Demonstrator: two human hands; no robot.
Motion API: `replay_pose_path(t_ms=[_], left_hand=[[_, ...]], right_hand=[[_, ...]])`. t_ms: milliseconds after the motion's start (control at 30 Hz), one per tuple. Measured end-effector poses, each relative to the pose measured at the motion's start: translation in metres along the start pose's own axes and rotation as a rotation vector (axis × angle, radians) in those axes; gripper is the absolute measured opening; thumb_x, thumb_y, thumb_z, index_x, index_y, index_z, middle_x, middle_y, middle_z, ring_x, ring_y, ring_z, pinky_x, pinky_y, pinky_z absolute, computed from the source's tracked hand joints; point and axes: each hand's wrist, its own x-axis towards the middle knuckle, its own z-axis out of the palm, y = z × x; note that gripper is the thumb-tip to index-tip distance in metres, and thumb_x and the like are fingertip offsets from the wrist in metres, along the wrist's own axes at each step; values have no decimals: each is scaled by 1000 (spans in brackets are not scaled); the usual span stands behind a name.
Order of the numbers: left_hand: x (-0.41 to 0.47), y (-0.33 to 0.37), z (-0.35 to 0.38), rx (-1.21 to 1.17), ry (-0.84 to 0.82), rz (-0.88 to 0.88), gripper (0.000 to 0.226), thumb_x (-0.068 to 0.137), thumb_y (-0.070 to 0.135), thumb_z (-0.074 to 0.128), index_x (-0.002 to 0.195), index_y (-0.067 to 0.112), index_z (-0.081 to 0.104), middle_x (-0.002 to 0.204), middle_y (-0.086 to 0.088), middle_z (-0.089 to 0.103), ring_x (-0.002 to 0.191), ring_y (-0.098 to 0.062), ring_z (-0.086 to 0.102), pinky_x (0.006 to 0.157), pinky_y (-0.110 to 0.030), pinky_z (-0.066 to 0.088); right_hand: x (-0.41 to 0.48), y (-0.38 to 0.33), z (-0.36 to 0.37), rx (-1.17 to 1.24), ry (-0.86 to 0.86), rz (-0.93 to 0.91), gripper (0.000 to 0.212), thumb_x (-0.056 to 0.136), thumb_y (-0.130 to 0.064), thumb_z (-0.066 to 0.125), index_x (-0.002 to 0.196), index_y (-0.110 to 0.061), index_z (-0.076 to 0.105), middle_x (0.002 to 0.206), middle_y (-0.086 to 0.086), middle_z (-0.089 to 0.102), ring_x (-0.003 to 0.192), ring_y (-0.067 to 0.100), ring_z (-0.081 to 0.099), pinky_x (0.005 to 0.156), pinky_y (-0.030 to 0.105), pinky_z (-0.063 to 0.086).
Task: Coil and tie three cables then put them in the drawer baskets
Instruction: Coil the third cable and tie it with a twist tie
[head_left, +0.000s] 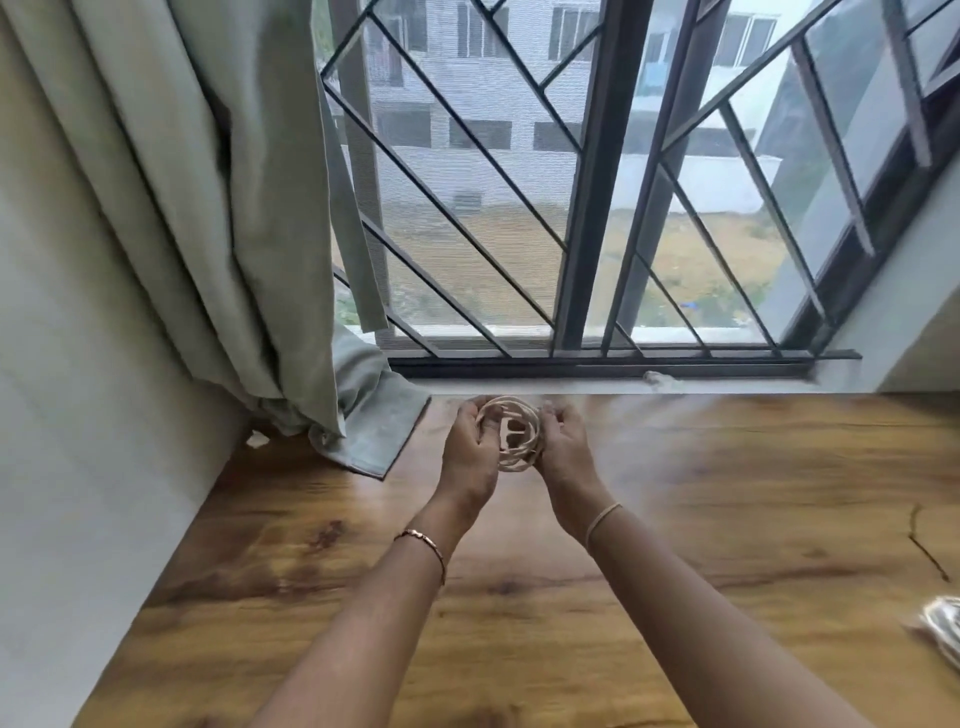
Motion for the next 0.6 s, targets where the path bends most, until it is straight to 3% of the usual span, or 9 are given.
replay_pose_path(t_ms=[133,233,333,400,467,533,600], left_hand=[[-15,7,10,-4,-60,29,13,100,13,44,108,17,53,96,1,62,82,-8,58,76,-18,49],[-25,6,21,-64,-145,-10,17,100,10,43,113,18,51,100,1,61,83,-10,55,75,-20,47],[-35,7,31,-161,-253,-70,18,99,14,48,117,13,52,109,-6,64,91,-14,60,74,-20,49],[-42,7,38,-224,-345,-90,26,95,23,55,116,7,55,106,-11,65,95,-20,60,81,-31,50],[-49,9,46,-254,-433,-104,51,88,46,60,113,1,60,101,-15,65,86,-24,56,75,-36,48],[-56,10,56,-268,-485,-123,66,84,57,55,111,-4,62,97,-15,65,74,-21,53,65,-28,44],[-63,10,69,-314,-499,-155,62,85,49,52,111,-7,61,95,-15,62,64,-13,48,58,-20,42]], right_hand=[[-17,0,-12,-199,-7,-142,23,95,-18,56,106,-8,39,95,9,58,77,12,60,66,19,52],[-25,0,-26,-296,53,-195,17,97,-10,50,107,-10,36,103,9,53,86,14,57,66,14,50],[-36,-3,-41,-315,96,-207,13,98,-10,46,106,-9,36,98,5,52,80,13,57,60,11,48],[-44,-5,-53,-338,136,-215,12,98,-11,46,105,-9,37,93,2,53,72,9,56,59,13,48],[-52,-5,-65,-369,165,-212,12,98,-14,48,105,-10,38,92,6,54,69,11,56,64,23,51],[-60,-4,-78,-413,205,-210,13,98,-15,49,105,-11,38,90,4,55,68,12,56,65,30,52],[-69,-6,-91,-445,242,-226,14,98,-15,49,104,-12,37,87,-1,53,66,11,56,64,31,53]])
